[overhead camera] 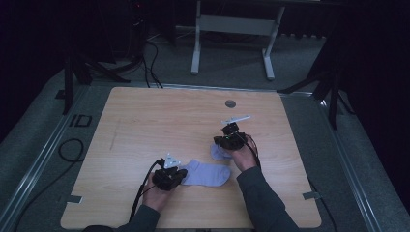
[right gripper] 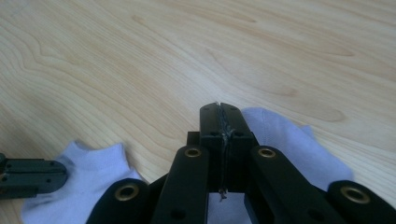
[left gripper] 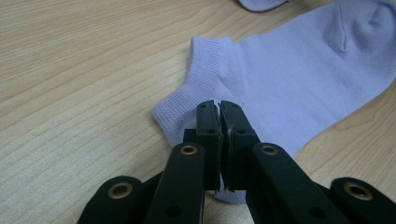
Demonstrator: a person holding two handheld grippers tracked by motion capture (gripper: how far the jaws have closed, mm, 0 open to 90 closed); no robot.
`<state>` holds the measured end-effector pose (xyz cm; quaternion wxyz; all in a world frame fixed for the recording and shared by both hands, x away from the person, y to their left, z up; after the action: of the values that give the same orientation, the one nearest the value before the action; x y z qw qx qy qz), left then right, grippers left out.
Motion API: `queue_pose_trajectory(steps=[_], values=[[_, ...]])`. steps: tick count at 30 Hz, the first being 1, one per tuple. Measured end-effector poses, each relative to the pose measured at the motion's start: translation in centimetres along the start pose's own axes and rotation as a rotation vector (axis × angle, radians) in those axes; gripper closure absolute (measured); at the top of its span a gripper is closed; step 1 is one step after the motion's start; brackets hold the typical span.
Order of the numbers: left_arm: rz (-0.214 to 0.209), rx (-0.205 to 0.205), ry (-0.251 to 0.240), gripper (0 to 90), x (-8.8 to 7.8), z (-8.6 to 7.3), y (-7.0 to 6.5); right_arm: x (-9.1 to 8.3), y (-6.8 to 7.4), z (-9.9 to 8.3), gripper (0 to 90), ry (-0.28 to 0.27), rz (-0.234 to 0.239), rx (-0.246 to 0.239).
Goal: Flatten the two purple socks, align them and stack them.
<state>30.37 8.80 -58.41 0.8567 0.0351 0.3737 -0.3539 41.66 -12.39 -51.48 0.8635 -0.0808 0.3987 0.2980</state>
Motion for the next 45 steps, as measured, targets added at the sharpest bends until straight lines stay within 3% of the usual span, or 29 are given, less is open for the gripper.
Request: queue_pose_trajectory(steps=[24, 34, 36, 40, 45], values=[[0.000, 0.000, -0.001, 86.9, 0.0, 0.0, 0.0, -3.7, -4.3, -3.0, 88.1, -0.017, -0.063, 0.063], [0.000, 0.002, 0.000, 86.9, 0.0, 0.0, 0.0, -4.6, -6.4, -4.4, 86.9, -0.009, -0.102, 0.095], [-0.001, 0.003, 0.001, 86.9, 0.0, 0.0, 0.0, -4.6, -6.6, -4.7, 86.4, 0.005, -0.132, 0.081], [-0.001, 0.004, 0.001, 86.9, 0.1, 0.0, 0.0, -4.8, -7.2, -5.4, 83.3, 0.023, -0.177, 0.061], [-0.001, 0.007, 0.001, 86.9, 0.1, 0.1, -0.1, -5.6, -7.6, -5.2, 74.3, -0.005, -0.184, 0.064]])
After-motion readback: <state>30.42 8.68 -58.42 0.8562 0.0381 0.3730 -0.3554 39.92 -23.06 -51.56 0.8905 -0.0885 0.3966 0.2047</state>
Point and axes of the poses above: each handheld gripper's, and its own axes: x roughly forward along the jaws, z roughly out of its top, y roughly to its left, the point moved 3 cm from there along x, roughly forward along the jaws, and after that the axes turned 5 degrees about -z, right-handed, at the moved point
